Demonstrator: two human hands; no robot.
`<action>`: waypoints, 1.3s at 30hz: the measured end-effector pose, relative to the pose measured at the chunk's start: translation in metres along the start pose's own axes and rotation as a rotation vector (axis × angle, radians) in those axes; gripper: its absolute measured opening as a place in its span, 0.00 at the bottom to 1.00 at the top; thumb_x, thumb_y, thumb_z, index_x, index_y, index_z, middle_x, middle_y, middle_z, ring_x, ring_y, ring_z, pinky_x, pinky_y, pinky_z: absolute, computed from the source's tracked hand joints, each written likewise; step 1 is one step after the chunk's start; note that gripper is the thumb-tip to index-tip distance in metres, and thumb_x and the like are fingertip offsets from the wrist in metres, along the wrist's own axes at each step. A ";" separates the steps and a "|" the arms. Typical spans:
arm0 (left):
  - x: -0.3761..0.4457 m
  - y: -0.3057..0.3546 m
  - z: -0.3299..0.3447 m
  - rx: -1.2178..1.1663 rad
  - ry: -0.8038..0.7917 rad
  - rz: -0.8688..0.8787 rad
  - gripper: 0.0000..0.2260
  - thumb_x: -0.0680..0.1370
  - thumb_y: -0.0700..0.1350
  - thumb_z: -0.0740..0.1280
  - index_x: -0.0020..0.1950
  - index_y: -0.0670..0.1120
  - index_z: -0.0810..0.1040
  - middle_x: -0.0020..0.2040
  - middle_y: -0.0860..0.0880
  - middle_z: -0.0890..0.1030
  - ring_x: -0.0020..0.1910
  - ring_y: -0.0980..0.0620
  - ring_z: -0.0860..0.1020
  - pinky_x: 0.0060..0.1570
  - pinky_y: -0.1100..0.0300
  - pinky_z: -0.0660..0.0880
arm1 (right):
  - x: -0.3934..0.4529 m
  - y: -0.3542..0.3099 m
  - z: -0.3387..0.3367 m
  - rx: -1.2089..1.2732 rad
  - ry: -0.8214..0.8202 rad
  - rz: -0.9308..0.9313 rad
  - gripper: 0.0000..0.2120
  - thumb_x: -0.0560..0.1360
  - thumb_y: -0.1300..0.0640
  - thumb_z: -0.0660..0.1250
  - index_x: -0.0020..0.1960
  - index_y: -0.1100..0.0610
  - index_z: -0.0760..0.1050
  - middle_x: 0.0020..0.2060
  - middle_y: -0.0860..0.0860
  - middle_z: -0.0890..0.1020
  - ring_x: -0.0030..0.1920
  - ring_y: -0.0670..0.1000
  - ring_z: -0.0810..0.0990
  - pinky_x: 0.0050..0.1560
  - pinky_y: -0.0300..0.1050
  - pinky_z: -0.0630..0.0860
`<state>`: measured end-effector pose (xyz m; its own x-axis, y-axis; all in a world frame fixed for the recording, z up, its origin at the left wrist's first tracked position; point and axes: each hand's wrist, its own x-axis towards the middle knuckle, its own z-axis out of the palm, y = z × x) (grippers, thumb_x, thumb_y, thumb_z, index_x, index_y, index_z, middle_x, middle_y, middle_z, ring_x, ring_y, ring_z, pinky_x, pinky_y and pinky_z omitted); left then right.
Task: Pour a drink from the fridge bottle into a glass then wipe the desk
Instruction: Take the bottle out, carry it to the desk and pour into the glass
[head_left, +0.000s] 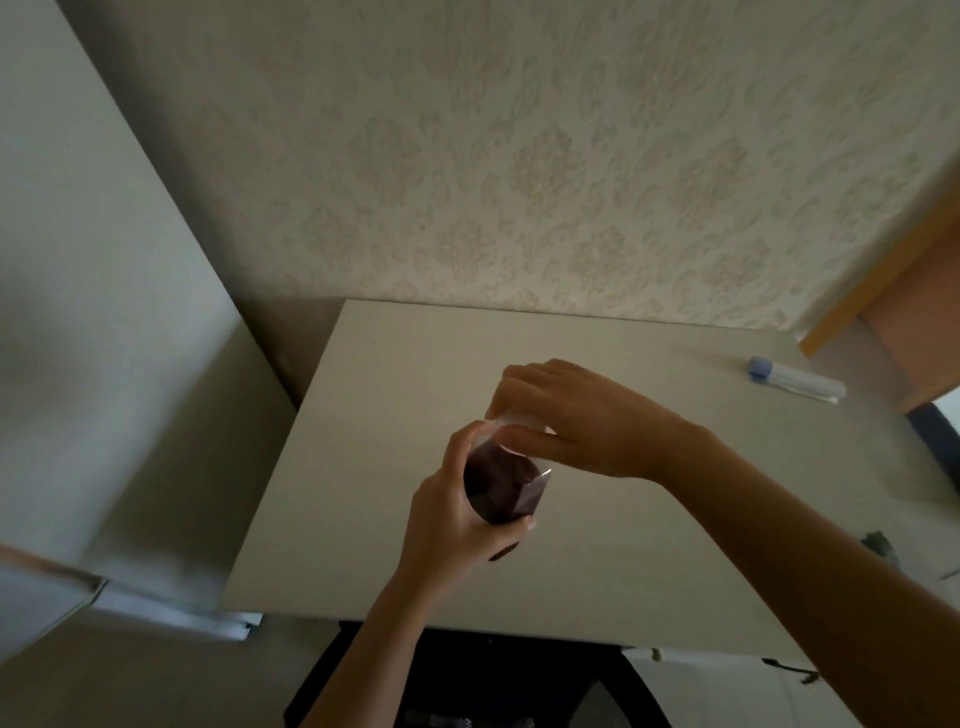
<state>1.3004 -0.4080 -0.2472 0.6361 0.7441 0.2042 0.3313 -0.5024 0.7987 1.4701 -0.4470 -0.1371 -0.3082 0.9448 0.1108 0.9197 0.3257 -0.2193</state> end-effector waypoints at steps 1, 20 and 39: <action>0.000 0.003 0.001 0.013 0.001 -0.001 0.43 0.58 0.55 0.79 0.62 0.73 0.54 0.51 0.73 0.70 0.47 0.64 0.76 0.45 0.78 0.71 | -0.002 0.001 -0.001 0.003 0.011 0.015 0.11 0.78 0.45 0.56 0.50 0.51 0.70 0.41 0.44 0.75 0.38 0.45 0.72 0.41 0.34 0.66; -0.008 0.000 0.007 -0.003 0.027 -0.078 0.40 0.58 0.57 0.78 0.63 0.66 0.60 0.54 0.62 0.78 0.50 0.60 0.79 0.50 0.66 0.77 | -0.002 -0.006 0.001 0.029 -0.025 0.032 0.23 0.79 0.45 0.54 0.72 0.46 0.54 0.51 0.46 0.78 0.48 0.45 0.75 0.53 0.34 0.63; -0.008 -0.028 0.001 -0.009 0.069 -0.070 0.41 0.58 0.52 0.80 0.60 0.71 0.58 0.55 0.66 0.72 0.52 0.59 0.76 0.51 0.65 0.76 | -0.032 0.021 0.028 0.480 0.518 0.189 0.15 0.76 0.61 0.63 0.62 0.53 0.75 0.57 0.51 0.73 0.52 0.47 0.78 0.52 0.38 0.76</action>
<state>1.2869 -0.4002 -0.2712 0.5616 0.8062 0.1861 0.3667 -0.4441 0.8175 1.4922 -0.4697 -0.1722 0.1092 0.8878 0.4471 0.7013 0.2500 -0.6676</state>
